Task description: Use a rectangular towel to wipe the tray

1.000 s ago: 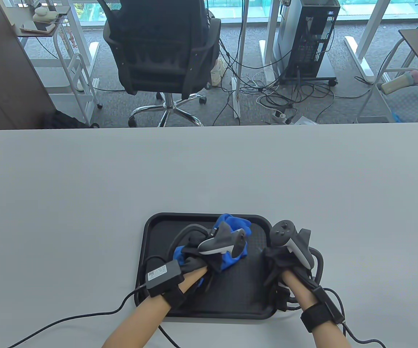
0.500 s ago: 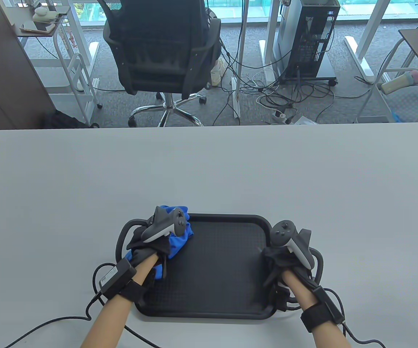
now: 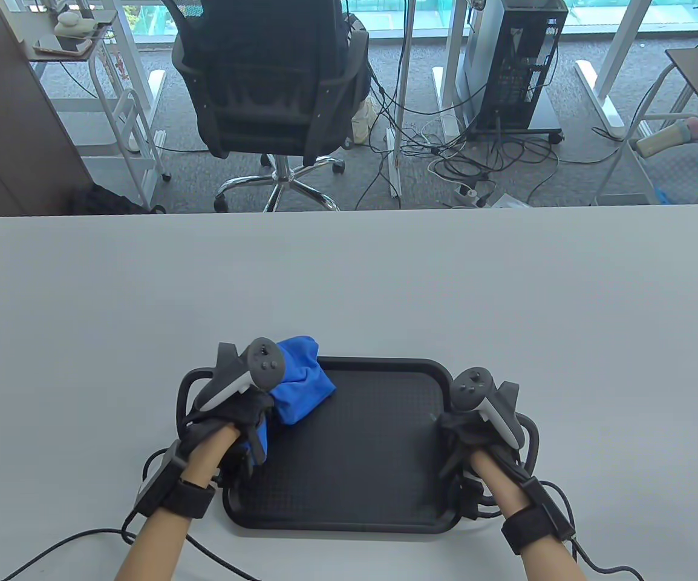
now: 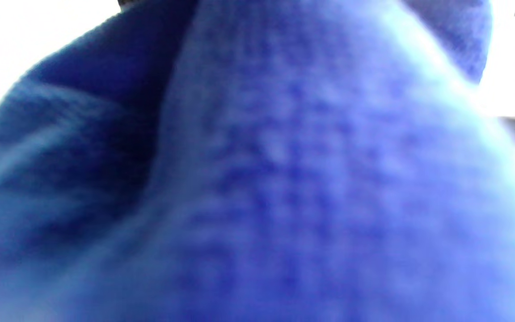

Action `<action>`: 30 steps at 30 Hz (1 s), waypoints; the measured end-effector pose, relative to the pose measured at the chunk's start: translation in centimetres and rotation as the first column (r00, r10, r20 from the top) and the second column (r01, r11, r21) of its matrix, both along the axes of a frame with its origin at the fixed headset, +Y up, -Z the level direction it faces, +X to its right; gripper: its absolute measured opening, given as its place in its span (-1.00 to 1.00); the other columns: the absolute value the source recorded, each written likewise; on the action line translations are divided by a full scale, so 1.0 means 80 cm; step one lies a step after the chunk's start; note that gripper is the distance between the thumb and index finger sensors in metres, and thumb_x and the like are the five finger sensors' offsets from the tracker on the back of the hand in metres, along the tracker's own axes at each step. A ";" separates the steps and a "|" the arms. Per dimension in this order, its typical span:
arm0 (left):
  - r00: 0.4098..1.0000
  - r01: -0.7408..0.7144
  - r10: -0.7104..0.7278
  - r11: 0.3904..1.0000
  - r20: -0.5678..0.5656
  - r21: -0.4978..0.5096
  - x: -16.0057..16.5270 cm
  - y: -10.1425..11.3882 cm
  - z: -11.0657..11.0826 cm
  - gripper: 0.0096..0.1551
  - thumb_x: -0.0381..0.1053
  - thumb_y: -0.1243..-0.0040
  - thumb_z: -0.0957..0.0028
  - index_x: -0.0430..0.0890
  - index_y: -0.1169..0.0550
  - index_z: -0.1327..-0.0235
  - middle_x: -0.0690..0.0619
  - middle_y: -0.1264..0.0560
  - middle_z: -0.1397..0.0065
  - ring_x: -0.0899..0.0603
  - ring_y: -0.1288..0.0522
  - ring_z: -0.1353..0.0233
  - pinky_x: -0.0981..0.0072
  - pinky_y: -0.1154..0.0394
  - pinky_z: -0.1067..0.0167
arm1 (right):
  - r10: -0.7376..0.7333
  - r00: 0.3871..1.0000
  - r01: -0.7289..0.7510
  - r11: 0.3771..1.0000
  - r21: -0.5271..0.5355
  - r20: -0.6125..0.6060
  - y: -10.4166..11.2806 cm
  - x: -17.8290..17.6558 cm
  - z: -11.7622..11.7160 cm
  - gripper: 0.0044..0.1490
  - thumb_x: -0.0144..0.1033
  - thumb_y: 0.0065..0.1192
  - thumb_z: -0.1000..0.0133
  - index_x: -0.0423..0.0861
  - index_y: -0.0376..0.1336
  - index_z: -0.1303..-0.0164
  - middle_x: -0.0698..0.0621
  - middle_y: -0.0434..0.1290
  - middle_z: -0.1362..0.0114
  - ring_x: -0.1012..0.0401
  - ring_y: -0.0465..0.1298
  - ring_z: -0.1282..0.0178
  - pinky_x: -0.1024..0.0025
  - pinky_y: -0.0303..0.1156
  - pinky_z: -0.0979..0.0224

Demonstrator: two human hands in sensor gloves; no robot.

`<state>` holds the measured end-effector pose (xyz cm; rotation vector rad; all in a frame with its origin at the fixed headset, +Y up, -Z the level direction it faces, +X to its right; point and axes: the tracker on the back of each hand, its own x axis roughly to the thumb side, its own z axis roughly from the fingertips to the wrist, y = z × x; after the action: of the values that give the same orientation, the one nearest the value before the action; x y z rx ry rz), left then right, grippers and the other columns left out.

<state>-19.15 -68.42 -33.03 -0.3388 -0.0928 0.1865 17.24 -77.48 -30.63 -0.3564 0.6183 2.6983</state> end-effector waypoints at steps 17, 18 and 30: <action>0.880 0.205 -0.226 0.974 -0.417 -0.096 -0.121 -0.070 0.012 -0.29 -0.09 -0.13 -0.13 -0.01 -0.18 -0.56 -0.19 -0.13 -0.65 -0.15 -0.51 -0.37 -0.18 -0.35 -0.35 | -0.003 1.000 0.003 1.000 -0.003 0.000 0.000 0.001 -0.001 -0.43 -0.08 0.15 -0.10 -0.30 0.22 -0.05 -0.09 0.56 0.35 0.12 0.61 0.52 0.14 0.53 0.40; 0.878 0.211 -0.249 0.968 -0.408 -0.138 -0.124 -0.075 0.016 -0.28 -0.09 -0.12 -0.14 -0.02 -0.16 -0.56 -0.20 -0.08 -0.66 -0.15 -0.50 -0.39 -0.18 -0.34 -0.36 | -0.005 1.000 0.005 1.000 -0.003 0.000 0.000 0.001 -0.001 -0.42 -0.08 0.15 -0.10 -0.30 0.22 -0.05 -0.09 0.56 0.35 0.12 0.61 0.52 0.14 0.53 0.40; 0.857 0.237 -0.383 0.887 -0.345 -0.395 -0.133 -0.095 0.052 -0.15 0.04 -0.03 -0.17 -0.10 0.05 -0.60 -0.28 0.18 -0.67 -0.17 -0.29 -0.52 -0.32 -0.13 -0.46 | -0.006 1.000 0.006 1.000 -0.010 0.010 0.001 0.002 -0.001 -0.42 -0.07 0.15 -0.10 -0.29 0.22 -0.06 -0.08 0.56 0.34 0.12 0.62 0.51 0.13 0.53 0.39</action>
<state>-29.75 -76.04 -28.89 -0.6481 0.4251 -0.0593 17.42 -77.40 -30.69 -0.3702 0.6291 2.6874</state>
